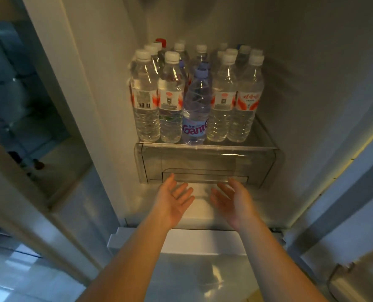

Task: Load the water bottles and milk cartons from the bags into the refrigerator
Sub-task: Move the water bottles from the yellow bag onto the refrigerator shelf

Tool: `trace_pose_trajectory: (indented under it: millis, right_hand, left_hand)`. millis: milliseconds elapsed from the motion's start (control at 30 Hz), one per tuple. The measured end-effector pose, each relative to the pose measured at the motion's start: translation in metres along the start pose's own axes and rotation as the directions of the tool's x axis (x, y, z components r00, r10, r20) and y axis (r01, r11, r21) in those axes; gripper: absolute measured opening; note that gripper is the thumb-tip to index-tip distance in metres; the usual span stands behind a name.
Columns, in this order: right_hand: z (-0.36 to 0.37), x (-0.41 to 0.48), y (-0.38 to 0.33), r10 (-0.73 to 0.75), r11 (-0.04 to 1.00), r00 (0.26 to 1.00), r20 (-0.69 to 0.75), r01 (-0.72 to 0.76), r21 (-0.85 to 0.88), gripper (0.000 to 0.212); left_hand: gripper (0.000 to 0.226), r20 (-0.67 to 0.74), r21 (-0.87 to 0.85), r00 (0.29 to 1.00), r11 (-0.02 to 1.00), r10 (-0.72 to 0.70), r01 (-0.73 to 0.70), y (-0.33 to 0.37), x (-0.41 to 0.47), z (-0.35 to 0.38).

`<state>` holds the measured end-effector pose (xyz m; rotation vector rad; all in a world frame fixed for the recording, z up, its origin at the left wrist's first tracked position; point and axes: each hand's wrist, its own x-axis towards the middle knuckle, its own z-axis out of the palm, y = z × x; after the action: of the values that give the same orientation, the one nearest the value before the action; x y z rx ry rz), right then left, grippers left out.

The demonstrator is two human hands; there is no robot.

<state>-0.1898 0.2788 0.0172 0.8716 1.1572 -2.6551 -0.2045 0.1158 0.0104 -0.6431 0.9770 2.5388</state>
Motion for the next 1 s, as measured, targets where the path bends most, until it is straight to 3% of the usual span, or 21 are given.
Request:
trace_pose_trajectory:
  millis: [300, 533, 733, 1000]
  right_hand:
    - [-0.018, 0.017, -0.014, -0.04, 0.963, 0.991, 0.126, 0.005, 0.268, 0.023]
    - [-0.024, 0.019, -0.008, -0.053, 0.965, 0.987, 0.155, 0.011, 0.263, 0.022]
    - [-0.034, 0.009, 0.003, -0.063, 0.964, 0.99, 0.127, 0.027, 0.265, 0.03]
    - [-0.049, -0.018, 0.013, -0.117, 0.979, 0.988, 0.098, 0.099, 0.179, 0.031]
  left_hand:
    - [0.059, -0.043, -0.138, 0.996, 0.987, 0.076, -0.082, 0.003, 0.015, 0.006]
    - [0.032, -0.046, -0.148, 0.996, 0.986, 0.072, -0.078, -0.001, 0.014, 0.001]
    - [0.056, -0.055, -0.135, 0.996, 0.988, 0.067, -0.074, -0.011, -0.005, -0.014]
    - [0.055, -0.046, -0.105, 0.997, 0.992, 0.07, -0.074, -0.022, -0.037, -0.022]
